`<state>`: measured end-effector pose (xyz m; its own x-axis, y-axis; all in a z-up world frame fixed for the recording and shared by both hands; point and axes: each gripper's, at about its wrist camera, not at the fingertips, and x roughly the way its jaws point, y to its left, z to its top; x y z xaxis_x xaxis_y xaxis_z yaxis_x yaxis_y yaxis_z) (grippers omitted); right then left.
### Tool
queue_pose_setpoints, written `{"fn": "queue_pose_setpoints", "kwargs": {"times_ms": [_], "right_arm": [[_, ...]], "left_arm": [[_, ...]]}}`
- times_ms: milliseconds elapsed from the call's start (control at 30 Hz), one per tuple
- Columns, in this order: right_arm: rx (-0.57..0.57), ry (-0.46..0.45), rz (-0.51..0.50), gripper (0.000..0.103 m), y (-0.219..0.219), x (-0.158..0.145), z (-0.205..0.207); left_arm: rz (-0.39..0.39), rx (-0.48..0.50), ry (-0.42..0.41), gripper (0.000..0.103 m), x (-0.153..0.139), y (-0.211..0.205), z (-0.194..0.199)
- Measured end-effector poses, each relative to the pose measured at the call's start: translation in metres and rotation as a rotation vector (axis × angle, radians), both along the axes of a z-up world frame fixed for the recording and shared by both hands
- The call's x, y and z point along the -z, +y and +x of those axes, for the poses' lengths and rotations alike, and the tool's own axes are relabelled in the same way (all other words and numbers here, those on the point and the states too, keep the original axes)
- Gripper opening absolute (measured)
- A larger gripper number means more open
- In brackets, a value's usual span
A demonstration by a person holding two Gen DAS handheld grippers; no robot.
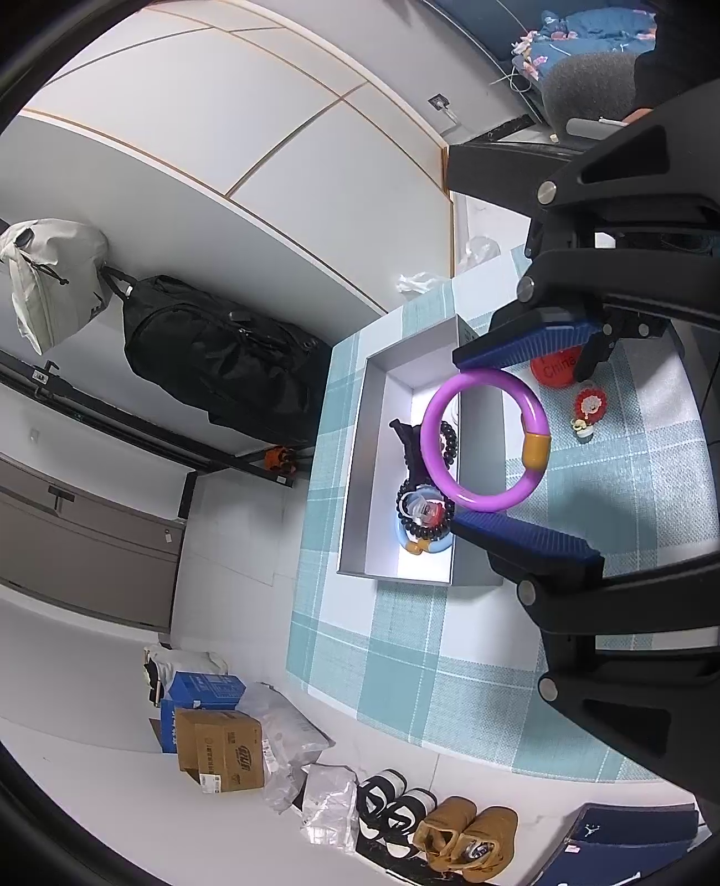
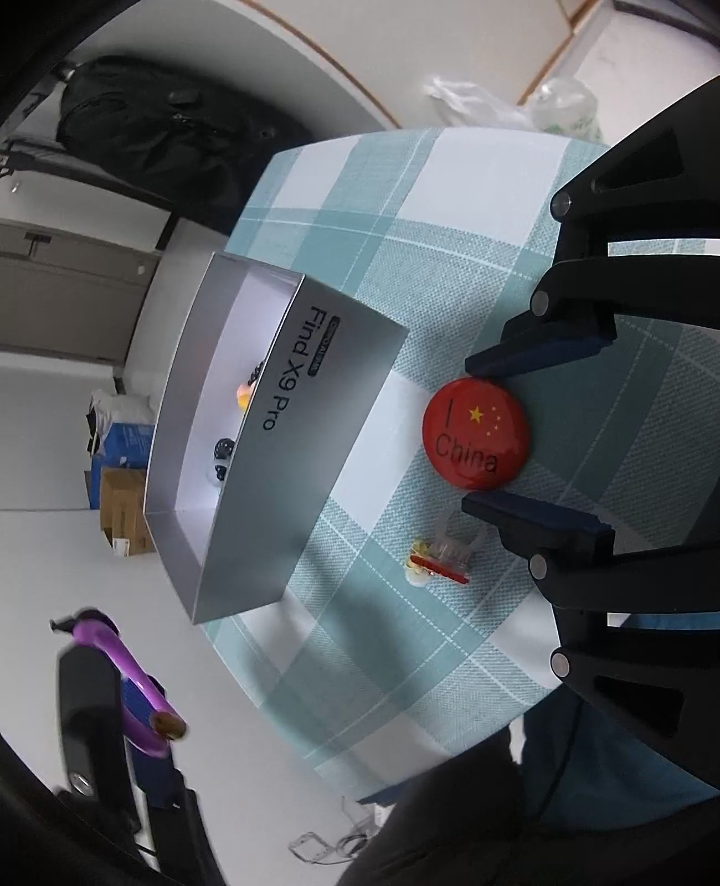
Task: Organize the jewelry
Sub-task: 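Lift the purple ring toward the box while the right tool grasps the clear red-capped trinket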
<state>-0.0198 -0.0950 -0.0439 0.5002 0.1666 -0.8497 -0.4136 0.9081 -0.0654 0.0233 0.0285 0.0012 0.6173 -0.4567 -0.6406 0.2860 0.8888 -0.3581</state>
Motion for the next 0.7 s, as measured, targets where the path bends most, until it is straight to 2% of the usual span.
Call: {"fn": "queue_pose_setpoints", "kwargs": {"times_ms": [200, 300, 333, 367, 433, 533, 700], "right_arm": [[-0.010, -0.010, -0.009, 0.040, 0.000, -0.001, -0.002], [0.000, 0.007, 0.020, 0.039, -0.003, -0.001, -0.001], [0.005, 0.014, 0.034, 0.035, -0.005, -0.002, 0.000], [0.013, 0.013, 0.052, 0.026, -0.008, -0.004, 0.001], [0.030, 0.022, 0.103, 0.019, -0.014, -0.010, 0.004], [0.050, 0.053, 0.148, 0.019, -0.021, -0.008, 0.009], [0.032, 0.073, 0.158, 0.023, -0.016, -0.006, 0.009]], "left_arm": [[-0.012, -0.001, 0.004, 0.047, 0.000, 0.001, 0.001], [-0.012, 0.001, 0.002, 0.047, 0.000, -0.001, 0.001], [-0.013, 0.002, 0.001, 0.047, 0.000, -0.001, 0.001], [-0.014, 0.003, 0.000, 0.047, -0.001, -0.001, 0.001], [-0.016, 0.004, -0.001, 0.047, -0.001, -0.001, 0.001], [-0.018, 0.004, 0.004, 0.047, 0.000, -0.001, 0.003], [-0.035, 0.002, 0.009, 0.047, 0.000, -0.002, 0.006]]}}
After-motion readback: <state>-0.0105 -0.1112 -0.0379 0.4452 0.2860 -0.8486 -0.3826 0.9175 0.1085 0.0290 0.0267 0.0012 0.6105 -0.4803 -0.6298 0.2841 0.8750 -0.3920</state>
